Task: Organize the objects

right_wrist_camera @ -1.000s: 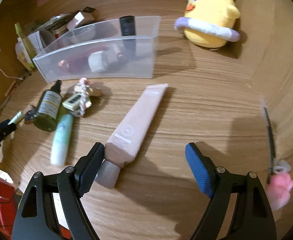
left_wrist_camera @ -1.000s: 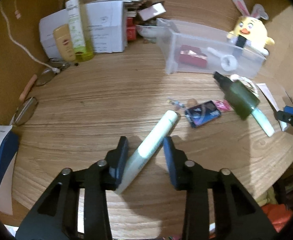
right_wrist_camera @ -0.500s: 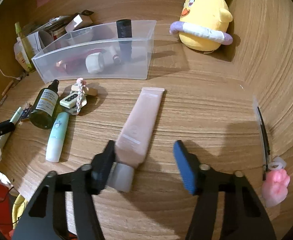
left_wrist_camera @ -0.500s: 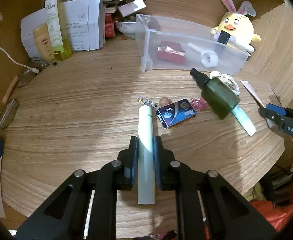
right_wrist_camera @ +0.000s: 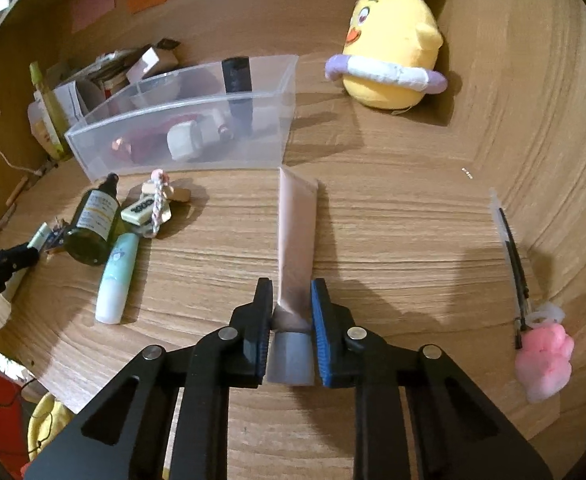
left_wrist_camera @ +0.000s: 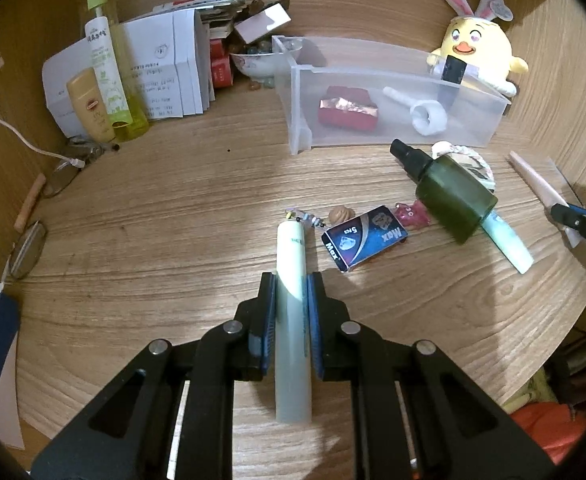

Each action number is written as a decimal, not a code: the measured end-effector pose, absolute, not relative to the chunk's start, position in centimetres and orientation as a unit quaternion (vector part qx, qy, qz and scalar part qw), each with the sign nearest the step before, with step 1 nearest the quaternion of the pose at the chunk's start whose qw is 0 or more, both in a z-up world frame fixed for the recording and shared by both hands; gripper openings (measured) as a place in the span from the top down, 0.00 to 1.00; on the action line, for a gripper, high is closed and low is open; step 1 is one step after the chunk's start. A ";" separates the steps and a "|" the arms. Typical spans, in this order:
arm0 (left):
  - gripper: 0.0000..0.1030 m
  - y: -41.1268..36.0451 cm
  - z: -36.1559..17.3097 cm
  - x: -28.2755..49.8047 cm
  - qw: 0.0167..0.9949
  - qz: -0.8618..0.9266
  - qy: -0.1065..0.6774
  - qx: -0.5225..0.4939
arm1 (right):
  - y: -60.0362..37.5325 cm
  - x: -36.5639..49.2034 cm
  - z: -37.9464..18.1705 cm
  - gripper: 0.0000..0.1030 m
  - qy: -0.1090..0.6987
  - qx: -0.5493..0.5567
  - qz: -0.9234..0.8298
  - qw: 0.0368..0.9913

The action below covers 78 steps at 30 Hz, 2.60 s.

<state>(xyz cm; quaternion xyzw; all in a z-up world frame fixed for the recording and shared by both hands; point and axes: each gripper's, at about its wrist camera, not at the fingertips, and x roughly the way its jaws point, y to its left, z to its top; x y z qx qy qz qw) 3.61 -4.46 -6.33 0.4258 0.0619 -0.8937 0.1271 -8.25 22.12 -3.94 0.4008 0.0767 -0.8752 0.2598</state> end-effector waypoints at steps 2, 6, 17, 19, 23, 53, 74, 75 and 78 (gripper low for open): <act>0.86 -4.9 -6.3 3.8 0.128 -0.893 0.072 0.425 | 22.2 -7.9 -3.5 0.83 0.069 0.398 -0.876 0.265; 0.86 -5.6 -5.7 4.1 0.140 -0.894 0.086 0.416 | 22.2 -7.4 -2.6 0.83 0.072 0.384 -0.881 0.266; 0.86 -5.6 -2.0 3.9 0.138 -0.917 0.104 0.360 | 22.5 -7.3 0.4 0.86 0.065 0.348 -0.896 0.268; 0.86 -5.4 -1.4 3.7 0.135 -0.921 0.104 0.352 | 22.5 -7.2 0.9 0.97 0.062 0.344 -0.896 0.274; 0.86 -5.0 -0.1 3.1 0.125 -0.929 0.104 0.333 | 22.1 -7.0 2.0 0.97 0.071 0.322 -0.902 0.277; 0.86 -2.2 4.5 -0.7 0.090 -0.952 0.096 0.278 | 20.4 -11.1 -4.7 0.73 0.092 0.401 -0.871 0.269; 0.86 -3.4 6.4 -4.0 0.089 -0.954 0.113 0.261 | 16.6 -10.9 4.5 0.73 0.087 0.282 -0.896 0.331; 0.86 -3.5 6.5 -4.3 0.091 -0.954 0.112 0.261 | 16.0 -11.2 4.8 0.73 0.091 0.277 -0.896 0.336; 0.86 -3.9 6.6 -5.2 0.097 -0.954 0.109 0.262 | 14.3 -11.9 5.6 0.73 0.098 0.266 -0.894 0.348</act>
